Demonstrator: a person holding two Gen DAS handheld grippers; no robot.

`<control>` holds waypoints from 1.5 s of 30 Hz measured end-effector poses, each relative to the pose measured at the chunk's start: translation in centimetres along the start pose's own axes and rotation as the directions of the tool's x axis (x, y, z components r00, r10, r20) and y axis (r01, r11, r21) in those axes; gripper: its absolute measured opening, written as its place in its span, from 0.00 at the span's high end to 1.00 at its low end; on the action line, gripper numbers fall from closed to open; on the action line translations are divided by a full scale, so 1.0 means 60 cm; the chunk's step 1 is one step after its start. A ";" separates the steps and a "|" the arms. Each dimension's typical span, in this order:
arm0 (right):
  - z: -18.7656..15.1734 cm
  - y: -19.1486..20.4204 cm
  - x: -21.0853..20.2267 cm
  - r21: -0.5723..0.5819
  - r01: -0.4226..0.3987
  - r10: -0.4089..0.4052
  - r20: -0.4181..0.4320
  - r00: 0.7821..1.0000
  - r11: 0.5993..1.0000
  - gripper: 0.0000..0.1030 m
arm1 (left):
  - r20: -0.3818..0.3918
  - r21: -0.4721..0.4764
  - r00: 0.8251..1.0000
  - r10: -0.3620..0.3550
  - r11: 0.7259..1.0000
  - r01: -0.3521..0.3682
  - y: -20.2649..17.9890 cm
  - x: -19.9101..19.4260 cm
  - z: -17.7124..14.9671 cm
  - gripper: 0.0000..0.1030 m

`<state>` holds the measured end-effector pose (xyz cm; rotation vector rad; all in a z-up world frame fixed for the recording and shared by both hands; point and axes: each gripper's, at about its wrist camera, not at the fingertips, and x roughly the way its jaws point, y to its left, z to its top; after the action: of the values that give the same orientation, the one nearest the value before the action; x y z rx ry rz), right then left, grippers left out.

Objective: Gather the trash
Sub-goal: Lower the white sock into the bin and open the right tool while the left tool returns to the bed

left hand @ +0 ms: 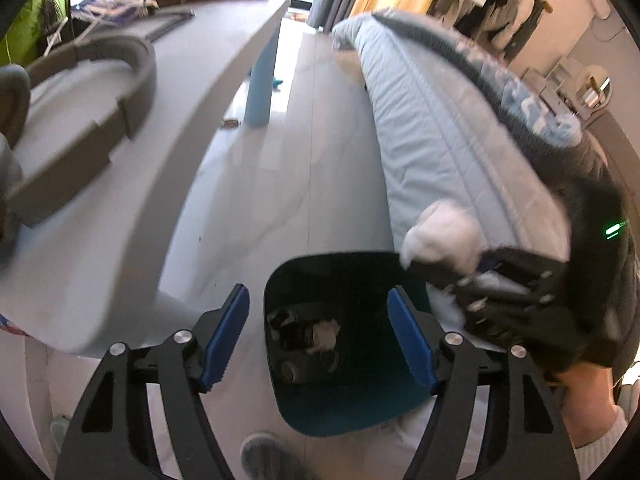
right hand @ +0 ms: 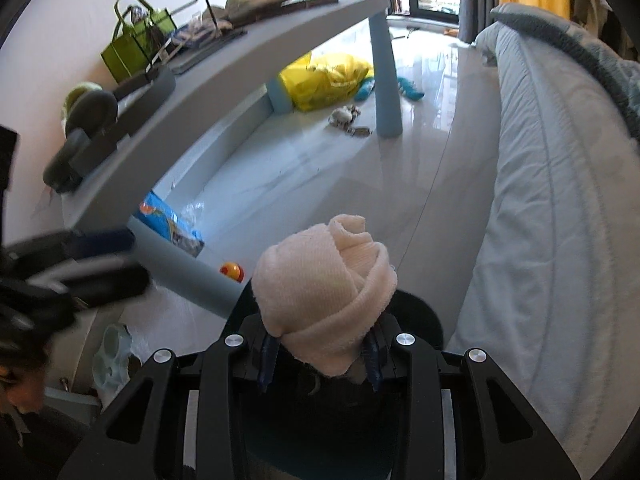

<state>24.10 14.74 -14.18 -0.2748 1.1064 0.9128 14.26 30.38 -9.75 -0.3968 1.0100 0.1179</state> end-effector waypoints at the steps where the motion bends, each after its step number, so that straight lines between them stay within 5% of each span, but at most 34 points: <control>1: -0.002 0.002 0.006 -0.003 0.001 -0.001 -0.011 1.000 1.000 0.65 | 0.017 0.001 1.000 -0.005 1.000 0.005 -0.001 -0.007 0.000 0.31; 16: -0.038 0.025 0.093 -0.038 0.006 -0.013 -0.189 0.982 0.999 0.65 | 0.184 0.036 0.980 -0.081 0.997 0.075 -0.013 -0.073 0.009 0.51; 26: -0.081 0.039 0.149 -0.088 0.019 -0.047 -0.336 0.941 0.996 0.65 | 0.282 0.068 0.953 -0.112 0.993 0.097 -0.031 -0.112 0.013 0.56; 32: -0.111 0.053 0.170 -0.142 0.036 -0.091 -0.405 0.910 0.989 0.50 | 0.335 0.092 0.934 -0.124 0.991 0.099 -0.046 -0.132 0.017 0.57; 35: -0.115 0.059 0.162 -0.154 0.032 -0.093 -0.404 0.910 0.987 0.40 | 0.368 0.103 0.922 -0.124 0.990 0.092 -0.055 -0.144 0.016 0.57; 45: -0.082 0.060 0.078 -0.140 -0.021 -0.021 -0.292 0.956 0.990 0.38 | 0.448 0.153 0.882 -0.148 0.984 0.087 -0.110 -0.165 0.023 0.57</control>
<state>18.87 16.27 -19.60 -0.5413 1.3157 0.9730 11.90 25.68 1.01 -0.2914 0.5190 0.0321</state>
